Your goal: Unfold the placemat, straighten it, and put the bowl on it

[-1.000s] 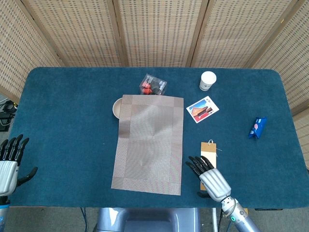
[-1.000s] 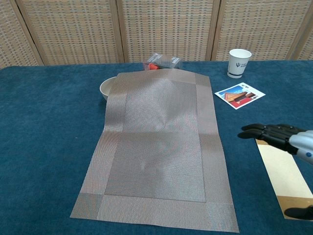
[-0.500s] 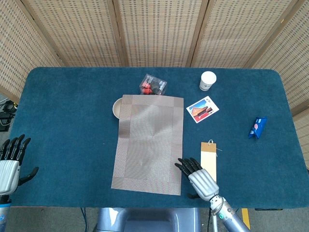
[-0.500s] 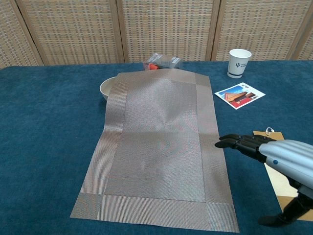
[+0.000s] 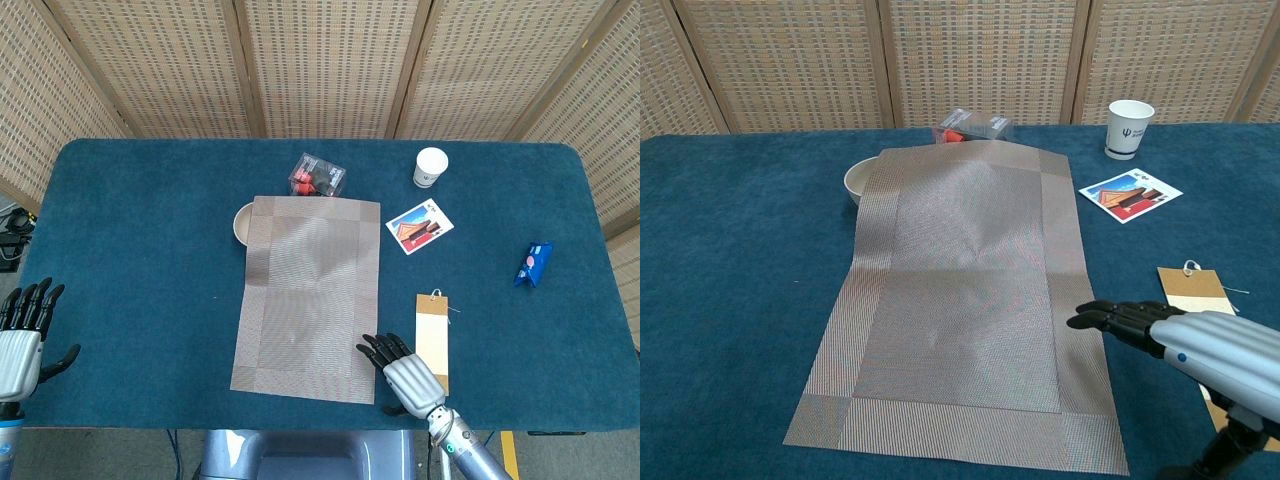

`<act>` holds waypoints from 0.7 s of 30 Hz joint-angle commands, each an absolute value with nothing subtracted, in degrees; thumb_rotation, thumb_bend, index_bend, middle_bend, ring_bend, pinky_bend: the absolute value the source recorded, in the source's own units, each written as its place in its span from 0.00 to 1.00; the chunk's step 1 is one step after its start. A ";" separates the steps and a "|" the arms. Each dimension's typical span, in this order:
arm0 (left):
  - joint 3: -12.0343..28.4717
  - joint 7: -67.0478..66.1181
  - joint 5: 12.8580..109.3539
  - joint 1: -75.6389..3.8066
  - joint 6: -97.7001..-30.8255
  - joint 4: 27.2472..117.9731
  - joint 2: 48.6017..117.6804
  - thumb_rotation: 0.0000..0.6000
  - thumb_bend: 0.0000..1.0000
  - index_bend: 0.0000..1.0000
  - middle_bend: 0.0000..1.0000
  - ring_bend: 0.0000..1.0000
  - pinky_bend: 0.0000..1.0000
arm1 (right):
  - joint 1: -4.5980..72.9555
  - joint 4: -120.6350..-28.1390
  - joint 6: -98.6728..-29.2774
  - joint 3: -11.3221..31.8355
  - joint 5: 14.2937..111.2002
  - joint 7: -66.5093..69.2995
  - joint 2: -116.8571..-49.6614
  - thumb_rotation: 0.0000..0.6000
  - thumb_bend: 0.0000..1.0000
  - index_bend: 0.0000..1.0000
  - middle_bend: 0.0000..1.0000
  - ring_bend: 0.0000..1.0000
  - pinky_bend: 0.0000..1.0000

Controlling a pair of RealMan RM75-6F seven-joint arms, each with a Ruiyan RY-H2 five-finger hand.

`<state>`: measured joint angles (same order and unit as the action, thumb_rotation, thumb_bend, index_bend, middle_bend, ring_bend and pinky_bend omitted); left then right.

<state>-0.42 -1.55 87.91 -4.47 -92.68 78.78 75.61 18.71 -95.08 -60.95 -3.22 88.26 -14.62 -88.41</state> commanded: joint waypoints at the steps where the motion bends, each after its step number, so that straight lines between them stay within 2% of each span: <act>1: -0.21 -1.55 87.81 -4.45 -92.29 78.69 75.63 1.00 0.22 0.03 0.00 0.00 0.00 | 18.90 -94.40 -60.75 -3.28 87.91 -14.36 -88.97 1.00 0.02 0.08 0.00 0.00 0.00; 21: 0.67 -1.50 87.94 -4.20 -91.17 78.36 75.94 1.00 0.22 0.03 0.00 0.00 0.00 | 20.11 -92.17 -59.07 -3.94 86.50 -11.95 -91.29 1.00 0.02 0.08 0.00 0.00 0.00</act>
<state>0.66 -1.49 87.94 -4.20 -91.18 78.37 75.93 19.99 -92.32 -59.31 -3.87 86.67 -12.15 -91.03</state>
